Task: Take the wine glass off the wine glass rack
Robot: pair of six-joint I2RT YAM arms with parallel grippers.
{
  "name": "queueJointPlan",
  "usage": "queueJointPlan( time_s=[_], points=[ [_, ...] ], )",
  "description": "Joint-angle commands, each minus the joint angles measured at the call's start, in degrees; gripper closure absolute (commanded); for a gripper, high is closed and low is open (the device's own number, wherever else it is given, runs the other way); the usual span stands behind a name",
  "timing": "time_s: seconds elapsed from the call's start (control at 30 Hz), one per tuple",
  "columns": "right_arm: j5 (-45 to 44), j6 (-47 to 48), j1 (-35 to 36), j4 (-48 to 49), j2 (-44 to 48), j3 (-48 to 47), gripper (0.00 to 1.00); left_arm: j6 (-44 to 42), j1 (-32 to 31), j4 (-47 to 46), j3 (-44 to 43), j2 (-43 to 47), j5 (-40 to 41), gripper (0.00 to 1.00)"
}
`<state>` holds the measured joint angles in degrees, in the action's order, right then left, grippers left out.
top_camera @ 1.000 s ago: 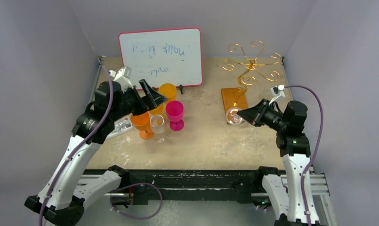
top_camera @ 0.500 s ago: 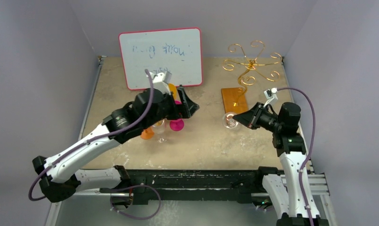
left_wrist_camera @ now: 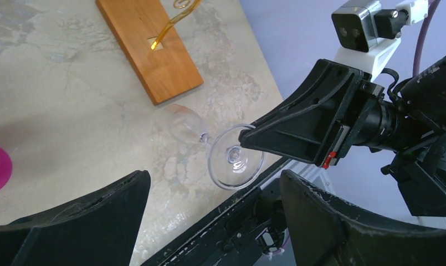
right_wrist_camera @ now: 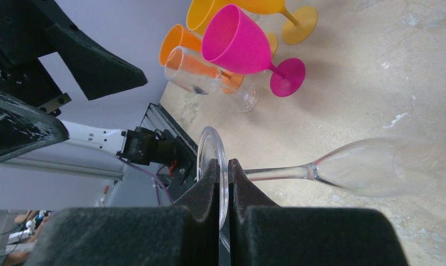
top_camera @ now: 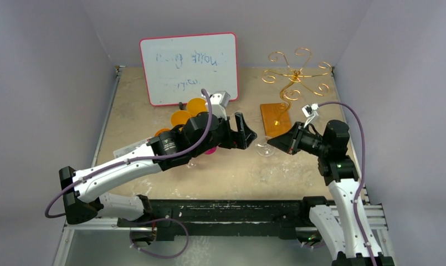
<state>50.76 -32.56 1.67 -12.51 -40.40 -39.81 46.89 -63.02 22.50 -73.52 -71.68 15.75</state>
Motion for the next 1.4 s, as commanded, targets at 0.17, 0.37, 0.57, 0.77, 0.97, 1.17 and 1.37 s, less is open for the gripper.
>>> queueJointPlan(
  time_s=[0.17,0.37,0.57,0.77,0.97,1.17,1.37],
  points=[
    [4.7,-0.8,0.4,4.7,2.2,-0.2,1.00,-1.6,-2.0,-6.9,0.5,-2.5,-1.7,0.14],
    [6.2,-1.7,0.4,6.3,2.6,-0.6,1.00,-1.6,-2.4,-8.5,1.3,-4.4,-2.9,0.16],
    [6.5,-1.8,0.4,5.5,1.9,-1.5,1.00,-1.0,-2.5,-13.2,3.8,-3.4,-5.2,0.18],
    [7.1,-3.0,0.4,6.7,2.8,-0.8,1.00,-1.0,-2.5,-14.7,3.2,-5.9,-8.4,0.18],
    [7.6,-3.6,0.4,7.4,2.8,-0.8,1.00,0.1,-2.5,-16.5,7.4,-3.4,-7.3,0.28],
    [8.7,-3.8,0.4,7.0,3.3,-3.2,1.00,-1.8,-2.4,-18.1,8.3,-3.5,-12.7,0.47],
    [10.1,-4.5,0.4,7.0,3.7,-2.9,1.00,1.0,-0.7,-29.0,12.2,-2.3,-18.2,0.75]
  ],
)
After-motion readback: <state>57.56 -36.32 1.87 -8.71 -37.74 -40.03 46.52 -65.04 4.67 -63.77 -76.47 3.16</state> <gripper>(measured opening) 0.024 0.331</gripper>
